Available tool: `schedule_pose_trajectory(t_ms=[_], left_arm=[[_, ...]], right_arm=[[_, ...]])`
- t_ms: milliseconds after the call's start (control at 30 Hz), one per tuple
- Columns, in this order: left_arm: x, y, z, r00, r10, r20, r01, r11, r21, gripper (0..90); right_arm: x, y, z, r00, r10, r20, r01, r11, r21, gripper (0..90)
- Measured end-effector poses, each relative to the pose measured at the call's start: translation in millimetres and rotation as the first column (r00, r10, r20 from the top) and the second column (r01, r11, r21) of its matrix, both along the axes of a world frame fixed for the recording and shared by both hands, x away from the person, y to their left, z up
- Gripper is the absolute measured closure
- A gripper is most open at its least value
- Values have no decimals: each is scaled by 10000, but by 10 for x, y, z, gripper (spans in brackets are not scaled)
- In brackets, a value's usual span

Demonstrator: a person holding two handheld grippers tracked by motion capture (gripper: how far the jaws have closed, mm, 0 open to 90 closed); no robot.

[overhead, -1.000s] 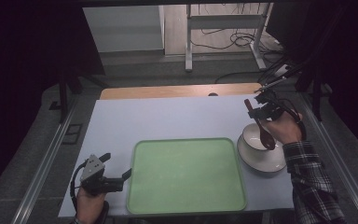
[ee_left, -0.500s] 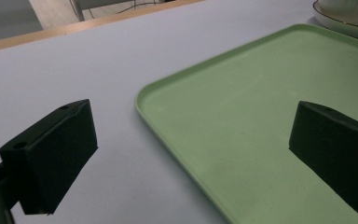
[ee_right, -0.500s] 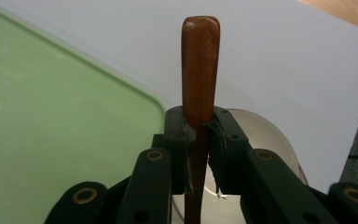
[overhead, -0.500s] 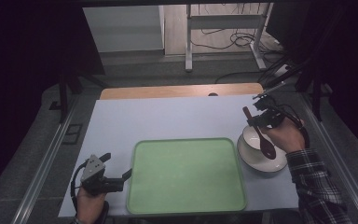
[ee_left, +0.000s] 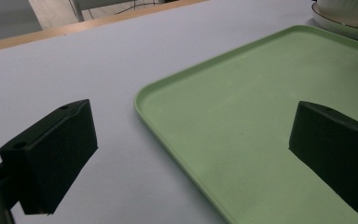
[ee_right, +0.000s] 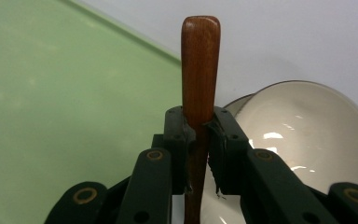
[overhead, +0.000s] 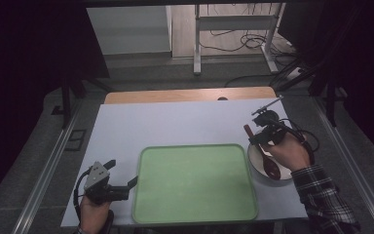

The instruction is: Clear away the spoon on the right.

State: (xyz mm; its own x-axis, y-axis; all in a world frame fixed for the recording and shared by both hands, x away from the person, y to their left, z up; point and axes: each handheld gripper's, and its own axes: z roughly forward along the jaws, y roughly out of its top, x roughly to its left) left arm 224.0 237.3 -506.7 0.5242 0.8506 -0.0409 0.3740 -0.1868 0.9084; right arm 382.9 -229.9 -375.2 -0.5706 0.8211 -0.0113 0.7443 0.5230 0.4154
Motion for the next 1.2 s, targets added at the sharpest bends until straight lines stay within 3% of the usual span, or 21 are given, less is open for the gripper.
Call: schedule_pose_trajectory(t_ms=[533,833,1200], left_arm=[[-3,4,5,10000,-23,6,23,10000,4,9],[-4,5,6,10000,-31,7,31,10000,20,8],[-2,0,5,10000,-26,4,26,9999,107,9]], right_arm=[[-56,428,-369,9927,339,-1159,-367,9991,-221,780],[-35,628,-607,9866,385,-1588,-428,9988,-236,780],[-6,596,-919,9855,242,-1679,-246,9997,-2,776]])
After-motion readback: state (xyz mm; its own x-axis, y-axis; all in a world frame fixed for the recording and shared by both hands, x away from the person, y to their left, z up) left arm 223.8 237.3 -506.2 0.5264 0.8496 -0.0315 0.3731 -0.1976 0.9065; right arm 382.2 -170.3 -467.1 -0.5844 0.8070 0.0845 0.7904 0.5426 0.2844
